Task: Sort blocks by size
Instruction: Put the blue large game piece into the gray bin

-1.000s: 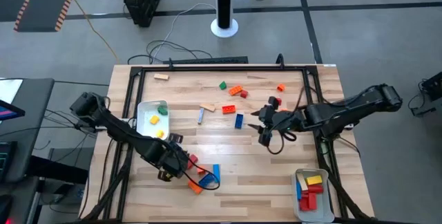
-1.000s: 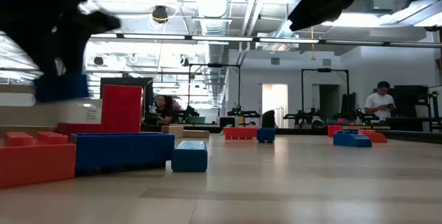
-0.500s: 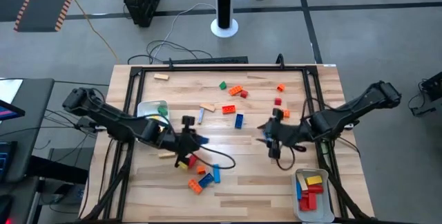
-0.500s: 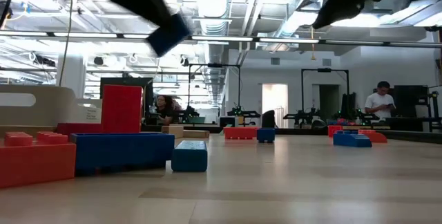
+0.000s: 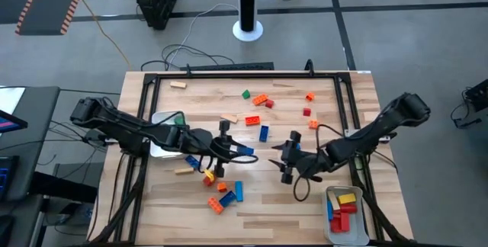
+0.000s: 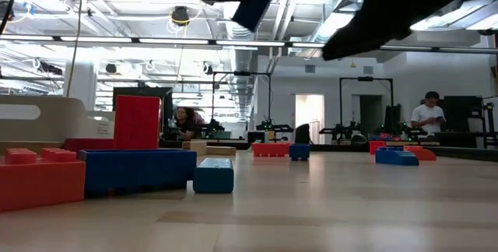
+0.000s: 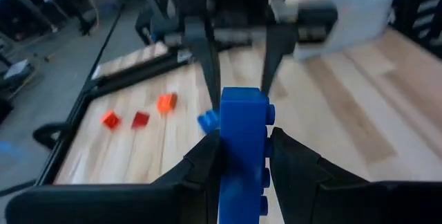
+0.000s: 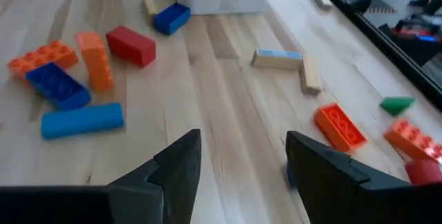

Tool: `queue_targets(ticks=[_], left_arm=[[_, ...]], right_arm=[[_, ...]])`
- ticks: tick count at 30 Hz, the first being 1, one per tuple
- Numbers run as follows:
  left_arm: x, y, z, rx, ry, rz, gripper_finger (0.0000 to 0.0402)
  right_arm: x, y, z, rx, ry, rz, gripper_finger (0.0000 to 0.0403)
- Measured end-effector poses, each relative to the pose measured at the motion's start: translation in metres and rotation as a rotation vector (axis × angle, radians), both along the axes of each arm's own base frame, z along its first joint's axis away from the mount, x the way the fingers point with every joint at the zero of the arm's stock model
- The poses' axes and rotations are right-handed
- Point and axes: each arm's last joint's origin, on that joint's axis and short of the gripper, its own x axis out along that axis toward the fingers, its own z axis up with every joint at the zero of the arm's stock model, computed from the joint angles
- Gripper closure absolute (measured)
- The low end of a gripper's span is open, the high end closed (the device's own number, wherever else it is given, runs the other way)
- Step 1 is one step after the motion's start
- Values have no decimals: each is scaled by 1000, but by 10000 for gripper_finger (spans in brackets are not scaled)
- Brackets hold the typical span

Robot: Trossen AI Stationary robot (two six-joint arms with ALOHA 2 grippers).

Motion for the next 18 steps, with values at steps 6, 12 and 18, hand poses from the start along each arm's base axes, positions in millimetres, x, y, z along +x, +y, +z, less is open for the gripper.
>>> queue_targets(ticks=[6,12,18], left_arm=[[0,0,1,-48,-134,-40,308],[-3,0,-4,-125,-206,-45,308],[-4,0,-6,-125,-223,-39,308]], right_arm=[[25,-2,-3,-67,-123,26,164],[40,-4,1,-165,-234,62,164],[58,-10,4,-159,-253,110,164]])
